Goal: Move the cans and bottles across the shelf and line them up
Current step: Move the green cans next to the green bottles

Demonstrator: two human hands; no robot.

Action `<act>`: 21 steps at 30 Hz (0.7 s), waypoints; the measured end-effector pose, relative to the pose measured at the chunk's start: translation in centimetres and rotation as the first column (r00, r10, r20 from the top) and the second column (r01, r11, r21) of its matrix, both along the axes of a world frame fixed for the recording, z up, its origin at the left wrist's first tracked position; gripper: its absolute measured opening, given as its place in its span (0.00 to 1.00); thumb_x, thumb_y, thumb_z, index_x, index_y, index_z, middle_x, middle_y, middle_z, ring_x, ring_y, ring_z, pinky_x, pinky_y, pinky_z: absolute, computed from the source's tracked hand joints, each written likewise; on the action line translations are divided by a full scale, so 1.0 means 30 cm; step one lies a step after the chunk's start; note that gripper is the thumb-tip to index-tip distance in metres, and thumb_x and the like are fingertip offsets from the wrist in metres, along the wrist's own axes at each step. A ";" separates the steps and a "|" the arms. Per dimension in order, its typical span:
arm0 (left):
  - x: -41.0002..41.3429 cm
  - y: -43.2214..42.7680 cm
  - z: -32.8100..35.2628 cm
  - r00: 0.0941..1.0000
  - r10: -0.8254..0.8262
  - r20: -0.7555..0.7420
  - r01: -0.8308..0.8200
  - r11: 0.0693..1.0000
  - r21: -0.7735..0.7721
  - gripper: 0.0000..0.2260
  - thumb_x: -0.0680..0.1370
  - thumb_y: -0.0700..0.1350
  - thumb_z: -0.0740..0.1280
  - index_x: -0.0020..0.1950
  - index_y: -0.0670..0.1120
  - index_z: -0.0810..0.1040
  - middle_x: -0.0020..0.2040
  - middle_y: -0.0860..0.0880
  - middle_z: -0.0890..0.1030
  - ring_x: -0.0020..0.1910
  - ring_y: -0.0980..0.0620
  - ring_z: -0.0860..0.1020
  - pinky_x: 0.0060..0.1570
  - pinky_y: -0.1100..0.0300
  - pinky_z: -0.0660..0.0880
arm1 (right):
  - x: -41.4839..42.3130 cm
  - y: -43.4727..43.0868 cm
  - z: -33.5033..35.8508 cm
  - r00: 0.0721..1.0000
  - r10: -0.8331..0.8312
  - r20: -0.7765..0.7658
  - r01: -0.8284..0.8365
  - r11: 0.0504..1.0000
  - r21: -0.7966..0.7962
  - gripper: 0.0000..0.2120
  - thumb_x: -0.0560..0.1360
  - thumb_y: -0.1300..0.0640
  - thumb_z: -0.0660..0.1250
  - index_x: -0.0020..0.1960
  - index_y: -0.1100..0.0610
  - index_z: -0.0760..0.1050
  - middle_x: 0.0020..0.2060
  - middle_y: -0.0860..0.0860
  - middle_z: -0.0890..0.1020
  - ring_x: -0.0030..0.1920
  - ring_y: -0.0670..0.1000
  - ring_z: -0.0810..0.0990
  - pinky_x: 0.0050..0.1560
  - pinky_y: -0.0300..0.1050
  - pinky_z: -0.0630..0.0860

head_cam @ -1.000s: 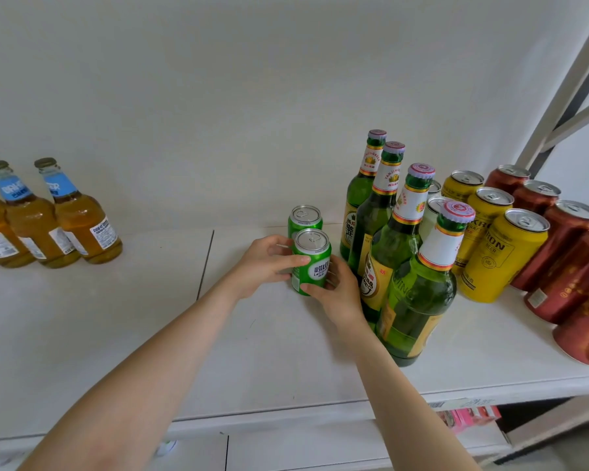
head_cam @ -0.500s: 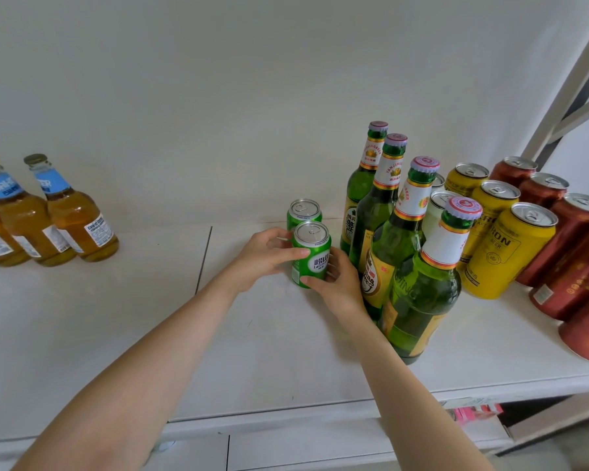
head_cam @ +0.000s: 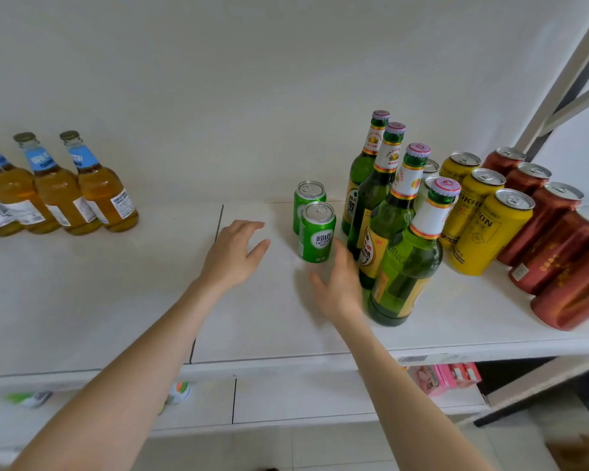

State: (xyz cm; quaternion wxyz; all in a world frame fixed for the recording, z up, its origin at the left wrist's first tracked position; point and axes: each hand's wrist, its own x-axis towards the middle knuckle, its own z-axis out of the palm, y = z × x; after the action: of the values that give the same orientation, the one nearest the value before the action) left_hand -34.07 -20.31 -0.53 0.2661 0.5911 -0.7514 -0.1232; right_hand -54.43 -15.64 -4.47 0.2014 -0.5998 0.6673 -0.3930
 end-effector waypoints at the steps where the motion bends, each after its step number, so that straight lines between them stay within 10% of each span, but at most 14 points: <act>1: 0.015 0.035 -0.008 0.997 0.022 0.078 -0.019 0.999 -0.034 0.20 0.80 0.53 0.62 0.68 0.44 0.75 0.66 0.43 0.76 0.64 0.40 0.74 0.64 0.50 0.69 | 0.005 0.027 0.006 0.996 -0.005 -0.094 0.004 1.000 -0.013 0.35 0.74 0.57 0.69 0.76 0.57 0.58 0.73 0.55 0.67 0.72 0.56 0.65 0.69 0.49 0.65; 9: 0.092 0.309 -0.020 0.897 0.128 0.423 -0.058 0.983 -0.175 0.22 0.77 0.52 0.65 0.69 0.44 0.74 0.70 0.40 0.73 0.71 0.38 0.69 0.66 0.33 0.65 | 0.055 0.227 0.056 0.842 -0.060 -0.536 0.010 0.995 -0.095 0.35 0.70 0.52 0.72 0.73 0.60 0.65 0.70 0.59 0.71 0.68 0.61 0.71 0.64 0.61 0.70; 21: 0.257 0.604 -0.015 0.826 0.195 0.529 -0.091 0.972 -0.216 0.27 0.78 0.55 0.64 0.76 0.48 0.66 0.78 0.42 0.62 0.78 0.41 0.58 0.72 0.35 0.54 | 0.240 0.446 0.124 0.665 0.050 -0.745 -0.099 0.995 -0.021 0.36 0.77 0.48 0.65 0.79 0.54 0.52 0.77 0.58 0.58 0.77 0.59 0.57 0.74 0.60 0.55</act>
State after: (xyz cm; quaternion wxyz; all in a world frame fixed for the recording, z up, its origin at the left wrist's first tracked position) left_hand -26.37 -2.18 -0.97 0.1019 0.6296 -0.7574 0.1398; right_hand -47.23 -2.26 -0.77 -0.0898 -0.7404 0.6542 -0.1260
